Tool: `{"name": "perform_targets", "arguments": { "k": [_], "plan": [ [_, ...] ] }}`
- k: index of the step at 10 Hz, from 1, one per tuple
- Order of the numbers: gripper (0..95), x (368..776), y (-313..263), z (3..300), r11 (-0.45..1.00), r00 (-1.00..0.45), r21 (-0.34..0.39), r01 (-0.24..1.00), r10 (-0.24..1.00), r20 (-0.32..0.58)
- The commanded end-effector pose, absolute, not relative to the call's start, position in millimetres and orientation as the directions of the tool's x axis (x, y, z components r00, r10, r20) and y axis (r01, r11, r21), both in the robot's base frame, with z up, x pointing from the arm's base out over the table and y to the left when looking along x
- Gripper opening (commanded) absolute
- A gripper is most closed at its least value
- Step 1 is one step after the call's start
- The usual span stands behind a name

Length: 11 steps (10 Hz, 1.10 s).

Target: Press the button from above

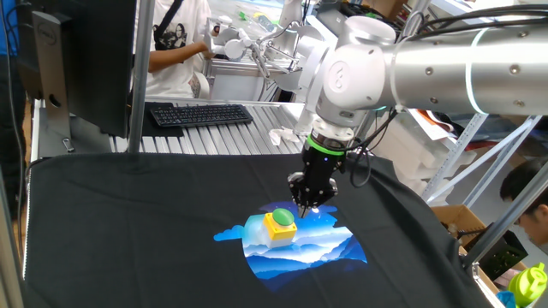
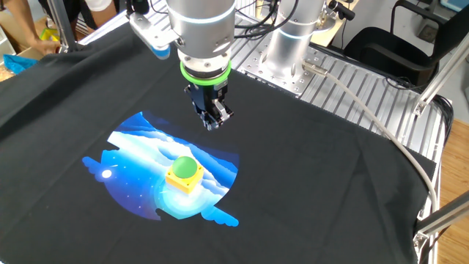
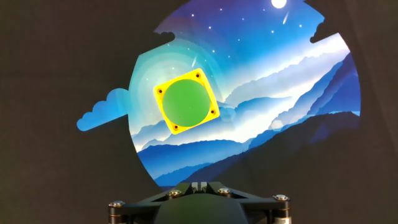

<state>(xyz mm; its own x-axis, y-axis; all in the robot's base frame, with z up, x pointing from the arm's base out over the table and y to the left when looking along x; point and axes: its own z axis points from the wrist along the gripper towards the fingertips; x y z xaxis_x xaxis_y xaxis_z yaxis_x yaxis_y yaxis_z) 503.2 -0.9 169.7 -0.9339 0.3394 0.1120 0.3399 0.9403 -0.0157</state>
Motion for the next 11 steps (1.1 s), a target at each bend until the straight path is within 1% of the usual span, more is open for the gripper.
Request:
{"name": "perform_targets", "arguments": {
  "k": [1, 11],
  "plan": [
    [0.0, 501.6, -1.2, 169.7, 0.941, -0.935, -0.014, 0.339, 0.338, 0.11],
    [0.0, 508.5, -4.7, 173.9, 0.941, -0.936, -0.005, 0.339, 0.338, 0.098]
  ]
}}
